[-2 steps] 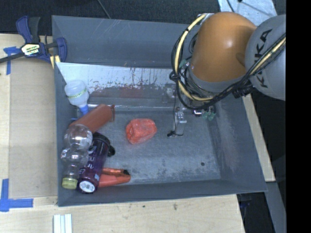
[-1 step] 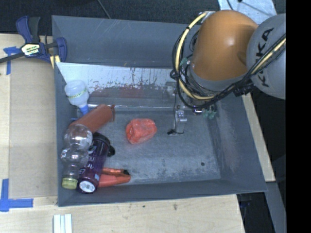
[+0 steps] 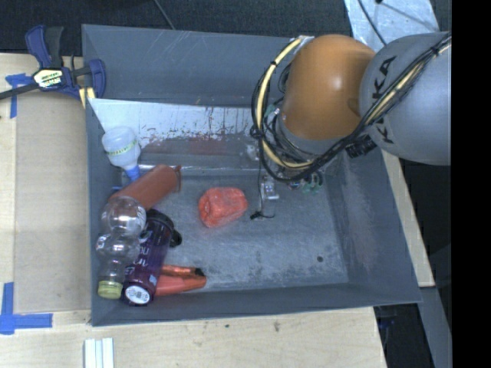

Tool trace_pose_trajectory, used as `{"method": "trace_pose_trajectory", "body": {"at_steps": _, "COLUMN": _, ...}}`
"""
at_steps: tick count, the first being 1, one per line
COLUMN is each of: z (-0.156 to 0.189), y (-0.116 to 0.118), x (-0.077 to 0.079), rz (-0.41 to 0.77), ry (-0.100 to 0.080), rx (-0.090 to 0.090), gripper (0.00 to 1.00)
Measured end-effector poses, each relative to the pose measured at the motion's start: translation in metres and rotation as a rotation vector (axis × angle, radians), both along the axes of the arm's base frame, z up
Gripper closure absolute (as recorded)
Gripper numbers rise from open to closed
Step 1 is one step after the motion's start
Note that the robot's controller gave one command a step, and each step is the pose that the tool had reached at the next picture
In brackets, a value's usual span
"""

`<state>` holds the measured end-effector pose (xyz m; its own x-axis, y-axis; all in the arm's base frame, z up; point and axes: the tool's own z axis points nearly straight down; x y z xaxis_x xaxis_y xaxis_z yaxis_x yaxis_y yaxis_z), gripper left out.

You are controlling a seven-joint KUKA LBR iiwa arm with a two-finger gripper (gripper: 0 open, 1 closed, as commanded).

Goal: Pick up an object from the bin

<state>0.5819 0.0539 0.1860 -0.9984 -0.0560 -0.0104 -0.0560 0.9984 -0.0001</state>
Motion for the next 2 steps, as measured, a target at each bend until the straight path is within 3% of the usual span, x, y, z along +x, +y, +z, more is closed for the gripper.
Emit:
{"method": "trace_pose_trajectory", "body": {"at_steps": 1, "z": -0.062, "y": 0.014, "x": 0.014, "rz": -0.088, "ry": 0.004, "rx": 0.001, "gripper": 0.00}}
{"method": "trace_pose_trajectory", "body": {"at_steps": 2, "z": -0.115, "y": 0.035, "x": -0.004, "rz": 0.069, "ry": 0.004, "rx": 0.000, "gripper": 1.00}}
